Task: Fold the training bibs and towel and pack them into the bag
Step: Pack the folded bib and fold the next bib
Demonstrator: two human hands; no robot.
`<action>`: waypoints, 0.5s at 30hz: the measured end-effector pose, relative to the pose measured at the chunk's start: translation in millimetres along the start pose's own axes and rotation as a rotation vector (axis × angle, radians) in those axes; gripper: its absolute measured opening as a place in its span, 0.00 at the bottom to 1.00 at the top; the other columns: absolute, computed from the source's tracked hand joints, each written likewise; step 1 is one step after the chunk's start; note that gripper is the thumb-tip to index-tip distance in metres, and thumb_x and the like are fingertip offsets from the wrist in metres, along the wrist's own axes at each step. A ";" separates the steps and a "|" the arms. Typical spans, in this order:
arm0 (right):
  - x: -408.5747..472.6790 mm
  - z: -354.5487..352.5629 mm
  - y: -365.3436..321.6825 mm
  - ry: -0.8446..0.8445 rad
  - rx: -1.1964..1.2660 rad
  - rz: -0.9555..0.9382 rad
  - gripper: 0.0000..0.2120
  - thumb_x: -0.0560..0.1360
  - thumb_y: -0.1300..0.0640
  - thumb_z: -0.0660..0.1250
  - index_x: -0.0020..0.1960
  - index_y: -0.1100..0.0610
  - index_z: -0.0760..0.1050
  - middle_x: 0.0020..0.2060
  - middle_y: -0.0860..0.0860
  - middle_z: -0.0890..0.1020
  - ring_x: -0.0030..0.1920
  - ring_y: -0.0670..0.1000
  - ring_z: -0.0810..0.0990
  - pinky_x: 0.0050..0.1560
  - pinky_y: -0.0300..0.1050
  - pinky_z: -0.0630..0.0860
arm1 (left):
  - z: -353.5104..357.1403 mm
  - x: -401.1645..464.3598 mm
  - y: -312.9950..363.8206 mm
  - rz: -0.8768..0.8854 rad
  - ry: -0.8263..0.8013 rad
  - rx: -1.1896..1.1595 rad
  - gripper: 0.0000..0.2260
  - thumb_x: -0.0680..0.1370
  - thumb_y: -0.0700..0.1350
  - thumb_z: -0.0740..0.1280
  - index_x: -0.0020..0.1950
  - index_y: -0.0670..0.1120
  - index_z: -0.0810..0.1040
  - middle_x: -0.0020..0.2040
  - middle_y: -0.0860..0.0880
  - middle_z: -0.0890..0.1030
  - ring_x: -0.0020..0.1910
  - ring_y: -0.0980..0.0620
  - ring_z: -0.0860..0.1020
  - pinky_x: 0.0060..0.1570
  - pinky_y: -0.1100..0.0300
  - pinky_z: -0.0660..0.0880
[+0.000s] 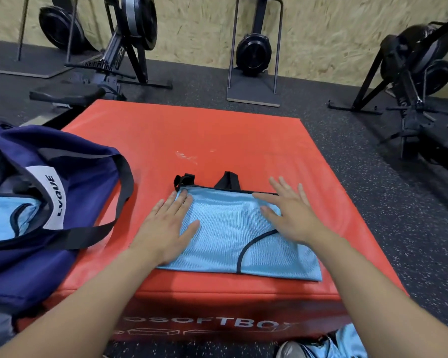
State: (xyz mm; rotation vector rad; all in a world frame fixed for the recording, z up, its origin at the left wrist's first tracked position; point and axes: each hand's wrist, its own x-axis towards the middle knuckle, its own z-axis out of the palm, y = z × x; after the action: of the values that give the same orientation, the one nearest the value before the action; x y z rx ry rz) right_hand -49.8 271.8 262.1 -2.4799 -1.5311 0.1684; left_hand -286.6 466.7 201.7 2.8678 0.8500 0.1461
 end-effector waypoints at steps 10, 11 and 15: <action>38.8 17.5 -9.0 -0.191 0.069 -0.024 0.21 0.83 0.53 0.58 0.75 0.38 0.66 0.75 0.45 0.64 0.77 0.49 0.57 0.78 0.58 0.36 | -19.4 3.0 -8.3 0.008 0.062 -0.075 0.38 0.74 0.67 0.34 0.82 0.55 0.50 0.82 0.58 0.48 0.79 0.59 0.40 0.76 0.60 0.37; 40.3 17.2 -8.8 -0.181 0.033 -0.002 0.22 0.83 0.52 0.57 0.76 0.39 0.64 0.75 0.45 0.63 0.77 0.49 0.56 0.78 0.57 0.36 | -21.5 2.4 -7.5 0.014 0.078 -0.059 0.37 0.75 0.67 0.34 0.82 0.56 0.52 0.82 0.57 0.50 0.80 0.57 0.42 0.76 0.59 0.38; 43.0 19.2 -7.2 -0.148 -0.081 0.123 0.25 0.83 0.50 0.56 0.79 0.41 0.58 0.77 0.46 0.61 0.77 0.52 0.57 0.79 0.57 0.41 | -21.9 -2.5 -0.3 0.042 0.073 -0.050 0.34 0.77 0.66 0.36 0.81 0.59 0.56 0.82 0.52 0.54 0.81 0.53 0.46 0.77 0.57 0.40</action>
State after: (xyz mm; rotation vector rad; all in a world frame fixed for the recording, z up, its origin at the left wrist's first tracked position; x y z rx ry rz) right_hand -40.7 315.7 246.0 -2.6813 -1.4665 0.3240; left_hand -291.8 468.1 223.1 2.8498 0.7877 0.2745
